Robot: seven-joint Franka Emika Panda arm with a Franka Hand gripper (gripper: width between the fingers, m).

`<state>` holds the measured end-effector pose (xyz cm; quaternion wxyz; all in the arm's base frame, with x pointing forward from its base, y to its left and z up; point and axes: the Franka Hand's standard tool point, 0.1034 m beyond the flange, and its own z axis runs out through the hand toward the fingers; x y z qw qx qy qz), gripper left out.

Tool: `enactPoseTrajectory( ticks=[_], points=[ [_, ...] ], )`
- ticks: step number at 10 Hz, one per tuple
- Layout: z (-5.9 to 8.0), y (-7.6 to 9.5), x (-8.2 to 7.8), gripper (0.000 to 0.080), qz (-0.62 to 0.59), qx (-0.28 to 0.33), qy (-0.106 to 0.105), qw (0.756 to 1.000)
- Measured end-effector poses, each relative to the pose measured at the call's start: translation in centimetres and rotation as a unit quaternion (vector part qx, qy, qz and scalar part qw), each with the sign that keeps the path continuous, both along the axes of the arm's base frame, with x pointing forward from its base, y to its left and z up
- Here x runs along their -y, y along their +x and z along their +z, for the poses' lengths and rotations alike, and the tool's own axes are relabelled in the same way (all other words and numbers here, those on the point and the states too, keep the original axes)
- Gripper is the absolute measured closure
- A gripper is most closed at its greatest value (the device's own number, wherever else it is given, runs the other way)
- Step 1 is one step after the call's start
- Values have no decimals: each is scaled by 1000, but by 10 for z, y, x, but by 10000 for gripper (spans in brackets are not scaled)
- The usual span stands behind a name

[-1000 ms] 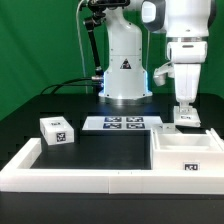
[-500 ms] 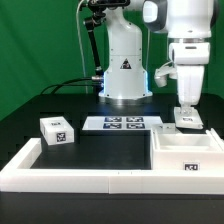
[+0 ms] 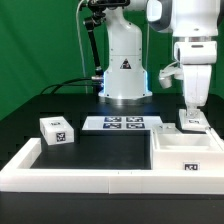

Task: Assemble cabinet

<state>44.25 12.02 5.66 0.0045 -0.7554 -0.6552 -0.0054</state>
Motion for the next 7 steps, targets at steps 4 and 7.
enactPoseTrajectory(
  ticks=[4, 7],
  points=[
    [-2, 6, 2, 729, -2, -2, 0, 1000],
    [0, 9, 6, 729, -7, 0, 1, 1000]
  ],
)
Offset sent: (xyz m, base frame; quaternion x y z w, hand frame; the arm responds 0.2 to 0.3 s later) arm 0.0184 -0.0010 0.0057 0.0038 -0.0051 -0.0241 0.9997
